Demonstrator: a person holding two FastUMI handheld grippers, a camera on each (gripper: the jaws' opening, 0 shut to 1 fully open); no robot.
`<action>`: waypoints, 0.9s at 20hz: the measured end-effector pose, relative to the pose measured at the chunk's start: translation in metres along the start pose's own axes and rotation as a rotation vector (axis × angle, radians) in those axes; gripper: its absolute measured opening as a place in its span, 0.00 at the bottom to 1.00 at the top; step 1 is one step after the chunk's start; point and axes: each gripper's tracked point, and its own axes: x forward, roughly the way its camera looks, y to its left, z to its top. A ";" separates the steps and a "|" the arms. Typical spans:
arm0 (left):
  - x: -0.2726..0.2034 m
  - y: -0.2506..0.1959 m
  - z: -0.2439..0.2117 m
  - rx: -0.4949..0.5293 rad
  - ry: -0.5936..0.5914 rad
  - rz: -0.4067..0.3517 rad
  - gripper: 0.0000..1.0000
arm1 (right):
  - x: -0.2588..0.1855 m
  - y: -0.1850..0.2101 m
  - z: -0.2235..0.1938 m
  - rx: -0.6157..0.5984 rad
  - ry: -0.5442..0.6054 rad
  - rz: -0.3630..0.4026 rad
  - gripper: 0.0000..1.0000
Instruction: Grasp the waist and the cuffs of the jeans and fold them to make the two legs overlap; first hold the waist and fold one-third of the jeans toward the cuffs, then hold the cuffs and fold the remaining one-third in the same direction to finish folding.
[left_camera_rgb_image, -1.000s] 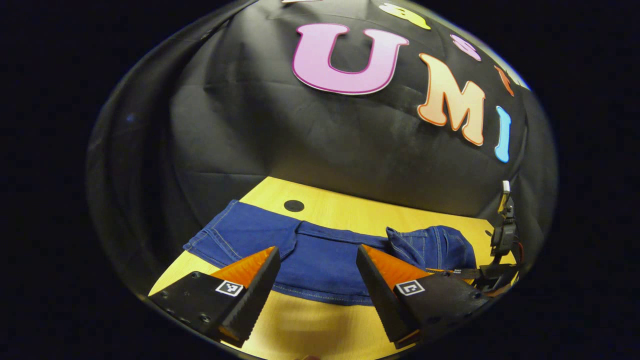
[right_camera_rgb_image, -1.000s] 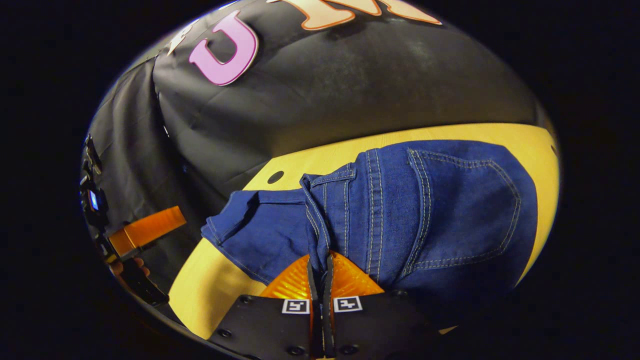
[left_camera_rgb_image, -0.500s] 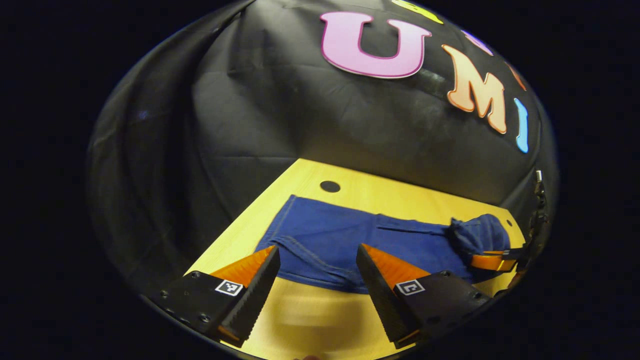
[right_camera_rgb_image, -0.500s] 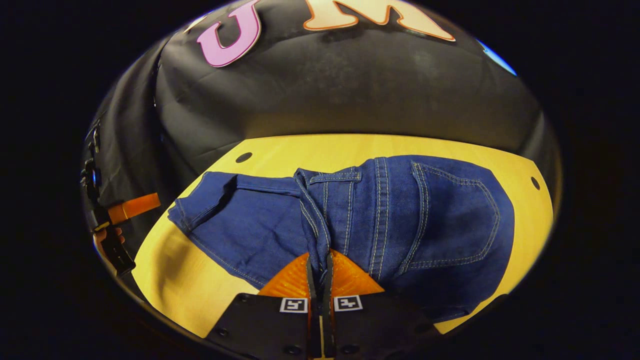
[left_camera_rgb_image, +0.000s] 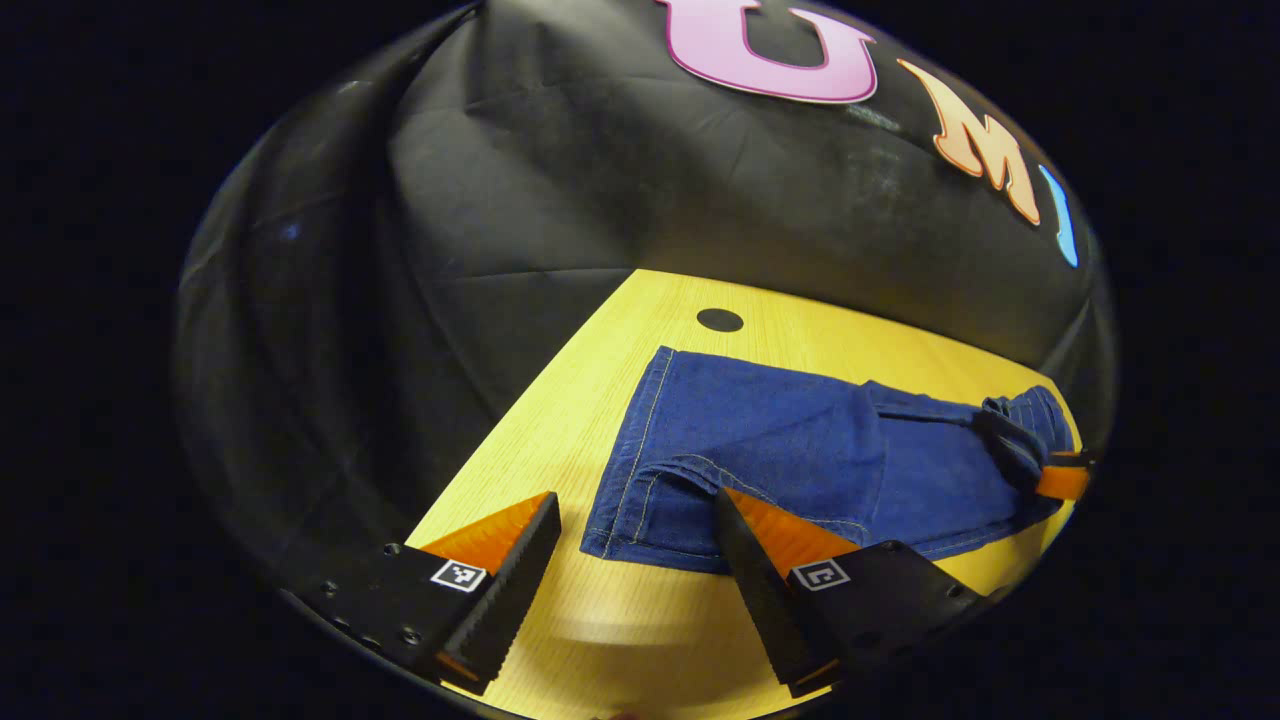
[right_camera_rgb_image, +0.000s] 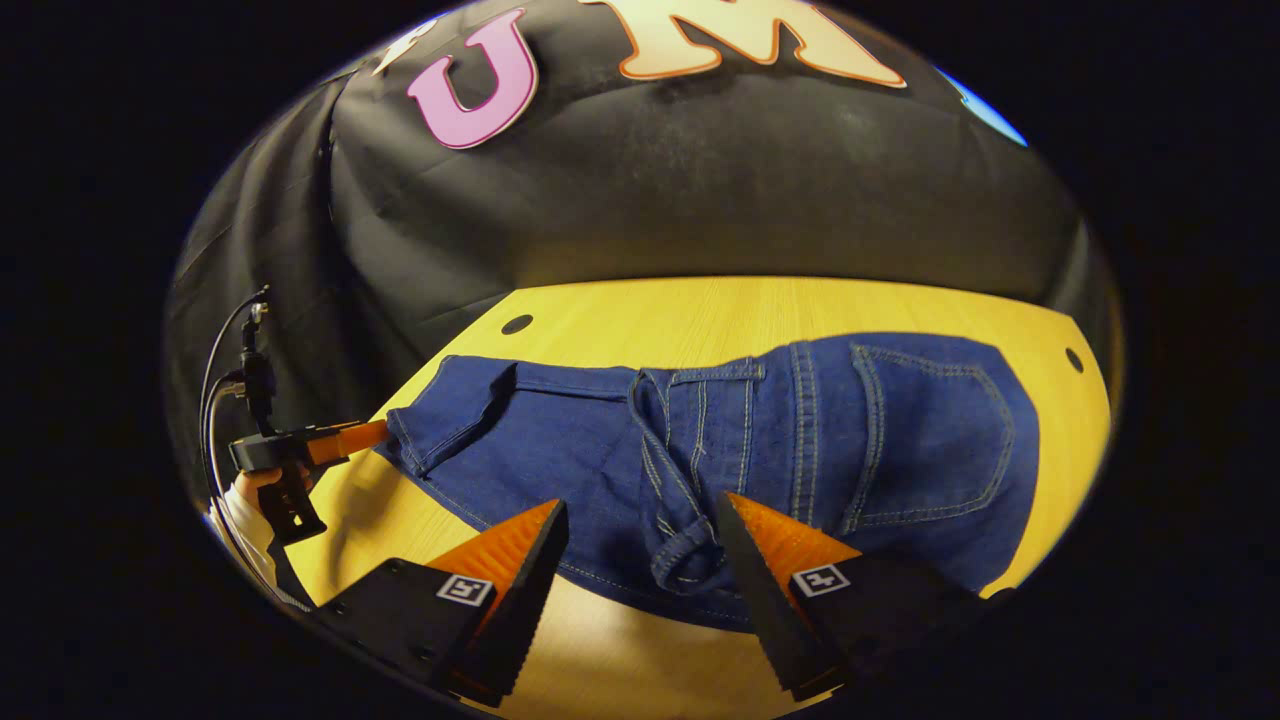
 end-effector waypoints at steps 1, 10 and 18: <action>0.004 0.001 -0.003 0.014 0.011 -0.002 0.95 | -0.009 -0.002 0.006 0.015 -0.017 -0.005 0.97; 0.005 -0.004 -0.009 0.014 0.043 -0.049 0.90 | -0.104 -0.091 0.040 0.174 -0.104 -0.206 0.93; 0.000 -0.033 -0.009 -0.025 0.053 -0.135 0.25 | -0.131 -0.111 0.039 0.241 -0.127 -0.257 0.98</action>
